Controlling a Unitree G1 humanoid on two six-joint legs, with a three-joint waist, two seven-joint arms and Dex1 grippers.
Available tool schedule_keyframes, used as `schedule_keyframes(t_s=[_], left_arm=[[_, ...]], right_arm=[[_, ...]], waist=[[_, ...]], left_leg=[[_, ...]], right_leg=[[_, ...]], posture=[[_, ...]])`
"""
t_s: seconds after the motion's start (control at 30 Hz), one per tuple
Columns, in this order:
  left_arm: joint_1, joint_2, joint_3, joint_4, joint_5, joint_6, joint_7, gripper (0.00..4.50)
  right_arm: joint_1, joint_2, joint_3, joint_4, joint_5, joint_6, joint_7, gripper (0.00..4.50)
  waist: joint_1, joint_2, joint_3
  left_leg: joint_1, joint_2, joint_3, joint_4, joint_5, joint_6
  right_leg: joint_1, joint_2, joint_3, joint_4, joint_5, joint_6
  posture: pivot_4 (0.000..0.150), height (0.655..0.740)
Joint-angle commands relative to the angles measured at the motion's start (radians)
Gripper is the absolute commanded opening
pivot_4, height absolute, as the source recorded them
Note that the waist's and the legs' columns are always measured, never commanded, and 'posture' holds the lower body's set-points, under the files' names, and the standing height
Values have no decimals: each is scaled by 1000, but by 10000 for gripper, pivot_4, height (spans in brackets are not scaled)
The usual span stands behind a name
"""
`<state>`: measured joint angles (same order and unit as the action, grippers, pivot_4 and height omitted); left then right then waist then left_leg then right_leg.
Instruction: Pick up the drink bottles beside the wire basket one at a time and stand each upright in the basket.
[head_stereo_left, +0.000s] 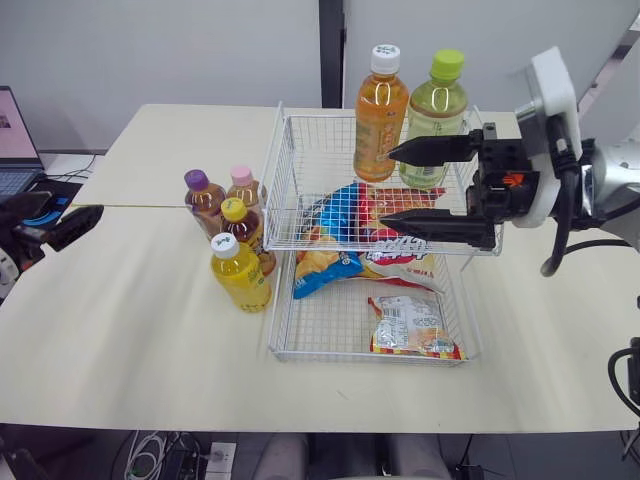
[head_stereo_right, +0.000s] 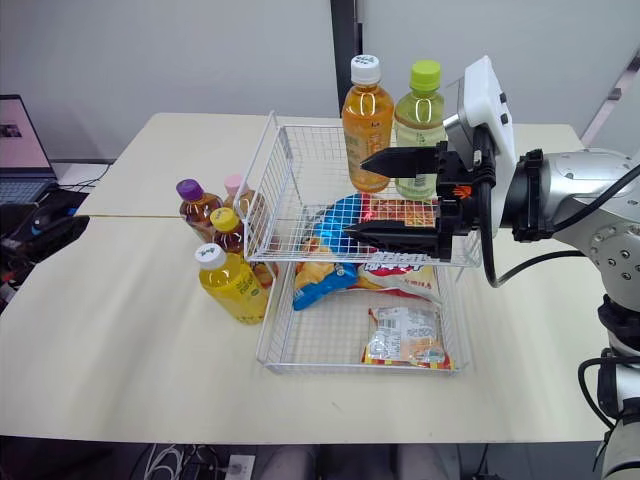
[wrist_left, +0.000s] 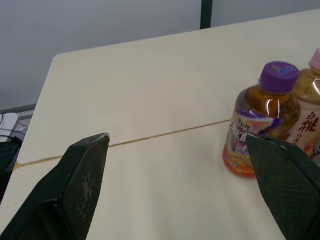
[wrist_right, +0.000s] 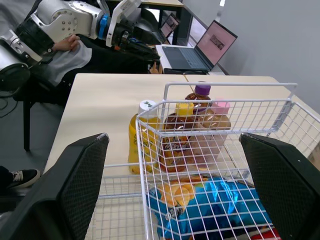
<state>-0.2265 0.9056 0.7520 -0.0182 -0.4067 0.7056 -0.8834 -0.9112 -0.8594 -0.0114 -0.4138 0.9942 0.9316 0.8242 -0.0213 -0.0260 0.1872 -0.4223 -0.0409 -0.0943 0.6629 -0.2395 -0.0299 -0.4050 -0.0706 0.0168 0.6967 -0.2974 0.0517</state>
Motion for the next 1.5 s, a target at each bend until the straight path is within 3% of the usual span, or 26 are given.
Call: schedule_keyframes(t_s=[0.03, 0.27, 0.67, 1.17, 1.3, 1.5], left_arm=[[32, -42, -14, -91, -61, -30, 5, 44917], [-88, -101, -137, -93, -108, -48, 93, 44917], [-353, -170, -364, 126, -12, -171, 219, 44917], [-397, -179, -439, 206, 15, -221, 227, 44917], [-398, -183, -453, 215, 15, -213, 215, 35893], [-395, -186, -469, 222, 18, -220, 212, 16226]], right_arm=[[-25, 4, -6, -14, -23, 6, -8, 45000], [-12, 20, 9, -45, -50, 8, 9, 45000], [-14, 25, 1, -72, -40, 29, 10, 45000], [6, 13, -33, -91, -12, 42, 5, 45000], [8, 14, -37, -93, -14, 42, 5, 45000], [12, 11, -44, -94, -18, 39, 8, 45000]], waist=[[3, 0, 0], [4, 0, 0], [-10, 0, 0], [-10, 0, 0], [-10, 0, 0], [-10, 0, 0]], left_leg=[[0, 0, 0, 0, 0, 0], [0, 0, -1, 0, 0, 0], [0, 0, 1, 0, 0, 0], [0, 0, 1, 0, 0, 0], [0, 0, 1, 0, 0, 0], [0, 0, 1, 0, 0, 0]], right_leg=[[0, 0, 0, 0, 0, 0], [0, 1, -2, 1, 0, 0], [0, 3, -2, 1, 0, 0], [0, 3, -2, 1, 0, 0], [0, 3, -2, 1, 0, 0], [0, 3, -1, 1, 0, 0]], posture=[[1500, 7400], [1500, 7400], [1500, 7400], [1500, 7400], [1500, 7400], [1500, 7400]])
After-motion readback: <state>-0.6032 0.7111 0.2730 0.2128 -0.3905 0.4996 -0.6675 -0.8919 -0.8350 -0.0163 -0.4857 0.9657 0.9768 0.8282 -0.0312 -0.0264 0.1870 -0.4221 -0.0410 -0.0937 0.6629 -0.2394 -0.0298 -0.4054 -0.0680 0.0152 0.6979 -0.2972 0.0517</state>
